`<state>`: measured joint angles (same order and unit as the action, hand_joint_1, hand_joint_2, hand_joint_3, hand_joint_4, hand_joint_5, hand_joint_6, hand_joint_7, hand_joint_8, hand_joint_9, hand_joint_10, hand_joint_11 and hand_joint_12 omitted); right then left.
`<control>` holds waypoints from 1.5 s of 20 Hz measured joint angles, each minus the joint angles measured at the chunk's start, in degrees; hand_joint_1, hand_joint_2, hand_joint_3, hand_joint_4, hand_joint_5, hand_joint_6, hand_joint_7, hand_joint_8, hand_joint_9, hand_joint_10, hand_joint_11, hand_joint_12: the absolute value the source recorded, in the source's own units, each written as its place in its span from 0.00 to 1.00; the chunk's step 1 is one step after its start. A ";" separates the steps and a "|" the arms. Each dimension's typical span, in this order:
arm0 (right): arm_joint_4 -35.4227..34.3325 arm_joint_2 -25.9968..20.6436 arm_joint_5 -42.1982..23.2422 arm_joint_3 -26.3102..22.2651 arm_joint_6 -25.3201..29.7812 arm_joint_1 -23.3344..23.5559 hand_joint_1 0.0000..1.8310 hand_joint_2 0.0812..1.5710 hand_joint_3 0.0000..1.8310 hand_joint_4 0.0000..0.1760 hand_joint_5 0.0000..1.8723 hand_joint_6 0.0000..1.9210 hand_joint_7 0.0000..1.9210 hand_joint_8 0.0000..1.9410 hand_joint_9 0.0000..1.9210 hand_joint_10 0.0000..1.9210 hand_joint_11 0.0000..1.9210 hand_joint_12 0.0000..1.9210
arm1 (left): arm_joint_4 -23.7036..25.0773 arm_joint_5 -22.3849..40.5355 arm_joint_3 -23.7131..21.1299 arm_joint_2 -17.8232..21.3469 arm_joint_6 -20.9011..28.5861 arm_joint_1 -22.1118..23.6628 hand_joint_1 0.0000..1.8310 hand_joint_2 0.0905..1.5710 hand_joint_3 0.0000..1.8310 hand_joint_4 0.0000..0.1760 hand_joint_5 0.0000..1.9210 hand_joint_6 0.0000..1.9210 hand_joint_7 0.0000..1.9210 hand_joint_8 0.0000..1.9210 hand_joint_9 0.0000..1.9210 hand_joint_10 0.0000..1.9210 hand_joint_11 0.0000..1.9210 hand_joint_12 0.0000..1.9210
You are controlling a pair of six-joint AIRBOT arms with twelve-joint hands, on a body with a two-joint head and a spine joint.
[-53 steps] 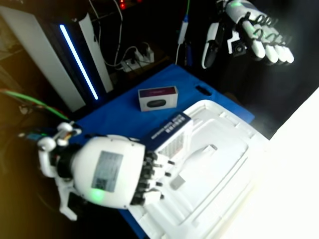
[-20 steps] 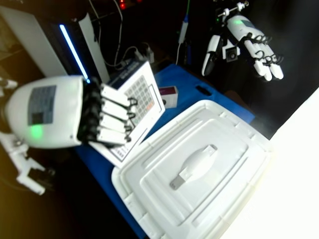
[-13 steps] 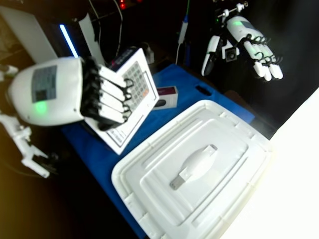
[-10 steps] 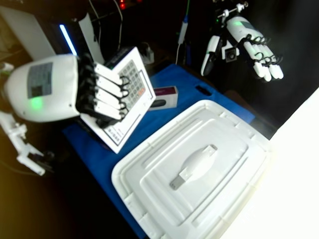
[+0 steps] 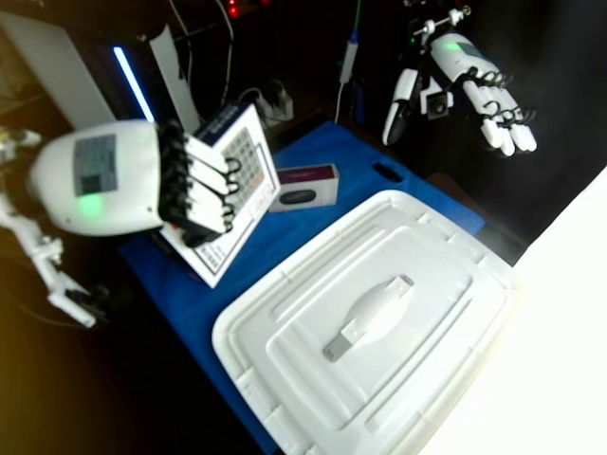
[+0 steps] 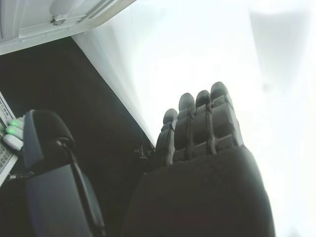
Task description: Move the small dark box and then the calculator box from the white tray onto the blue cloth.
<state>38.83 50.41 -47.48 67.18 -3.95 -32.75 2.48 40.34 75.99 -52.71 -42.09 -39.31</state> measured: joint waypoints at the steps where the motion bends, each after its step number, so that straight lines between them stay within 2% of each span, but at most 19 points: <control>1: -0.57 0.46 -0.26 0.15 0.02 -0.44 0.70 0.62 0.00 0.00 0.65 0.24 0.66 0.33 0.70 0.26 0.60 0.62 | 0.07 0.07 0.00 0.00 -0.02 -0.22 0.42 0.51 0.00 0.38 0.00 0.00 0.05 0.00 0.00 0.00 0.00 0.00; 2: -1.38 0.92 -0.42 0.35 0.07 -1.49 0.71 0.63 0.00 0.00 0.64 0.22 0.66 0.35 0.71 0.27 0.59 0.66 | 0.04 -0.02 0.00 0.00 -0.02 -0.24 0.42 0.51 0.00 0.37 0.00 0.00 0.05 0.00 0.01 0.00 0.01 0.00; 3: -1.73 1.70 -0.02 1.01 0.37 -2.45 0.66 0.63 0.00 0.00 0.64 0.30 0.65 0.47 0.65 0.63 0.60 0.86 | -0.44 0.15 0.00 0.00 -0.02 -0.28 0.40 0.51 0.00 0.36 0.00 0.00 0.05 0.00 0.01 0.00 0.02 0.01; 5: -2.23 1.77 -0.28 1.18 0.33 -2.69 0.70 0.64 0.00 0.00 0.64 0.22 0.63 0.46 0.65 0.59 0.60 0.85 | -0.44 0.22 -0.13 0.00 0.00 -0.26 0.41 0.51 0.00 0.42 0.00 0.00 0.05 0.00 0.00 0.00 0.01 0.01; 6: -2.51 1.77 -0.33 1.33 0.28 -2.69 0.70 0.61 0.00 0.00 0.65 0.24 0.71 0.24 0.67 0.36 0.57 0.74 | -0.42 0.28 -0.35 0.00 -0.02 -0.28 0.41 0.51 0.00 0.40 0.00 0.00 0.05 0.00 0.00 0.00 0.01 0.01; 7: -2.84 1.77 -0.20 1.42 0.09 -3.15 0.70 0.61 0.00 0.00 0.67 0.21 0.73 0.19 0.69 0.31 0.57 0.75 | -0.22 0.28 -0.35 0.00 -0.02 -0.35 0.41 0.50 0.00 0.42 0.00 0.00 0.05 0.00 0.00 0.00 0.00 0.00; 8: -2.64 1.77 0.17 1.42 0.04 -3.23 0.71 0.62 0.00 0.00 0.71 0.10 0.67 0.34 0.64 0.44 0.54 0.84 | -0.24 0.28 -0.35 0.00 -0.02 -0.35 0.41 0.50 0.00 0.44 0.00 0.00 0.05 0.00 0.00 0.00 0.00 0.00; 9: -1.99 1.77 0.57 1.49 0.02 -3.28 0.67 0.60 0.00 0.00 0.73 0.12 0.60 0.15 0.54 0.35 0.36 0.82 | -0.48 0.26 -0.35 0.00 -0.04 -0.35 0.41 0.50 0.00 0.46 0.00 0.00 0.05 0.00 0.00 0.00 0.00 0.00; 13: -2.19 1.84 0.70 1.55 -0.15 -3.28 0.45 0.50 0.00 0.00 0.42 0.00 0.56 0.00 0.52 0.04 0.31 0.66 | -0.44 0.57 -0.35 0.00 -0.02 -0.55 0.41 0.49 0.00 0.49 0.00 0.00 0.06 0.00 0.00 0.00 0.00 0.00; 15: -2.21 1.84 0.66 1.55 -0.11 -3.28 0.45 0.50 0.00 0.00 0.41 0.00 0.56 0.00 0.53 0.01 0.31 0.66 | -0.37 0.59 -0.37 0.00 -0.02 -0.57 0.41 0.49 0.00 0.49 0.00 0.00 0.06 0.00 0.00 0.00 0.00 0.00; 16: -2.25 1.84 0.66 1.55 -0.11 -3.28 0.43 0.44 0.00 0.00 0.33 0.00 0.36 0.00 0.34 0.00 0.15 0.57 | -0.39 0.70 -0.37 0.00 -0.02 -0.57 0.41 0.50 0.00 0.50 0.00 0.00 0.05 0.00 0.00 0.00 0.01 0.00; 19: -2.21 1.90 0.76 1.66 -0.09 -3.28 0.44 0.43 0.00 0.03 0.27 0.00 0.28 0.00 0.24 0.00 0.05 0.53 | -0.37 0.76 -0.37 0.00 -0.04 -0.74 0.40 0.50 0.00 0.53 0.00 0.00 0.05 0.00 0.00 0.00 0.01 0.01; 20: -2.51 1.88 0.59 1.66 -0.09 -3.28 0.42 0.42 0.00 0.09 0.26 0.00 0.25 0.00 0.23 0.00 0.03 0.54 | -0.33 0.81 -0.37 0.00 -0.02 -0.74 0.41 0.50 0.00 0.50 0.00 0.00 0.05 0.00 0.00 0.00 0.01 0.01; 21: -2.62 1.88 0.61 1.73 -0.09 -3.28 0.39 0.41 0.00 0.34 0.23 0.00 0.22 0.00 0.20 0.00 0.01 0.54 | -0.39 0.81 -0.37 0.00 -0.02 -0.74 0.42 0.49 0.00 0.54 0.00 0.00 0.06 0.00 0.00 0.00 0.00 0.00; 23: -2.54 1.92 0.63 1.99 -0.09 -3.28 0.41 0.42 0.00 0.27 0.19 0.00 0.19 0.00 0.17 0.00 0.00 0.47 | -0.39 0.85 -0.37 0.00 -0.02 -0.74 0.41 0.49 0.00 0.48 0.00 0.00 0.05 0.00 0.00 0.00 0.01 0.01; 25: -2.60 1.99 0.63 2.99 -0.09 -2.82 0.37 0.41 0.00 0.43 0.13 0.00 0.15 0.00 0.15 0.00 0.00 0.47 | -0.42 0.92 -0.35 0.00 -0.02 -0.74 0.40 0.49 0.00 0.33 0.00 0.00 0.06 0.00 0.01 0.00 0.02 0.01; 26: -2.25 2.01 0.96 3.82 -0.09 -1.70 0.36 0.43 0.00 0.30 0.12 0.00 0.14 0.00 0.16 0.00 0.00 0.51 | -0.57 0.90 -0.35 0.00 -0.02 -0.74 0.40 0.48 0.00 0.33 0.00 0.00 0.06 0.00 0.02 0.01 0.03 0.01; 29: -3.48 1.99 0.76 5.79 0.07 2.60 0.36 0.51 0.00 0.61 0.03 0.00 0.05 0.00 0.05 0.00 0.00 0.52 | -0.57 0.85 -0.35 0.00 -0.02 -0.74 0.40 0.48 0.00 0.51 0.00 0.00 0.07 0.00 0.02 0.01 0.03 0.02; 30: -3.89 1.97 0.83 6.38 0.52 4.07 0.30 0.56 0.00 0.57 0.01 0.00 0.04 0.00 0.07 0.01 0.00 0.60 | -0.57 0.72 -0.33 0.00 -0.02 -0.74 0.40 0.47 0.00 0.53 0.00 0.00 0.06 0.00 0.02 0.00 0.03 0.02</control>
<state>34.94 52.38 -46.65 73.56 -3.42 -28.69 1.91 41.06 75.66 -52.71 -42.11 -40.05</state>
